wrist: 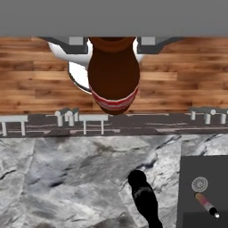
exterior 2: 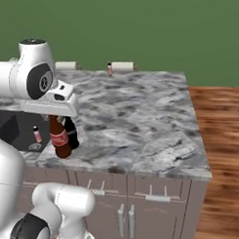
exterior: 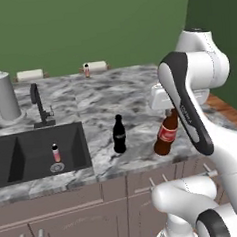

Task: Place the large bottle from the dining counter next to the other large bottle outside the sink, and place the small bottle from the dining counter next to the other small bottle inside the sink.

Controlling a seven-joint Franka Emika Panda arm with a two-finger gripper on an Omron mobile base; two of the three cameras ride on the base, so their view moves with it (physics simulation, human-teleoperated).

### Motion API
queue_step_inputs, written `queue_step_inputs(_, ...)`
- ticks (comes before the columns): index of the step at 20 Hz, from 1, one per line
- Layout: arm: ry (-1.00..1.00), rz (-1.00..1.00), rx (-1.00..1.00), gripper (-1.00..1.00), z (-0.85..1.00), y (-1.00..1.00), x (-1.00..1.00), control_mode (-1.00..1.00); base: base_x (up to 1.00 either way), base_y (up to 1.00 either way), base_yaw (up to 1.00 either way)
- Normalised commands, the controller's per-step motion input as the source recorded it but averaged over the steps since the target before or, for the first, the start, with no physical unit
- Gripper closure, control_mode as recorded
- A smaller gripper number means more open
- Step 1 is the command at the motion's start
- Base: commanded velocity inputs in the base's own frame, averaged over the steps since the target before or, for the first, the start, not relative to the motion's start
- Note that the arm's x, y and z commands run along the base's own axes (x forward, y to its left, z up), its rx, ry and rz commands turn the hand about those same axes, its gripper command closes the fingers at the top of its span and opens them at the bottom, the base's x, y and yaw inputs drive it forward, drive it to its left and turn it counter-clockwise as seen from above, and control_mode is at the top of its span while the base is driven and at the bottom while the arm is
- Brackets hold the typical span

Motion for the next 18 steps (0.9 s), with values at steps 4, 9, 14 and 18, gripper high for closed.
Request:
queue_step_inputs(4,0.00,0.00,0.00,1.00,0.00,0.00,0.00,1.00,0.41,-0.09,-0.08)
queue_step_inputs(9,0.00,0.00,0.00,1.00,0.00,0.00,0.00,1.00,0.17,-0.30,-0.05)
queue_step_inputs(14,0.00,0.00,0.00,1.00,0.00,0.00,0.00,1.00,0.03,0.00,-0.01)
queue_step_inputs(18,0.00,0.00,0.00,1.00,0.00,0.00,0.00,1.00,0.00,0.00,0.00)
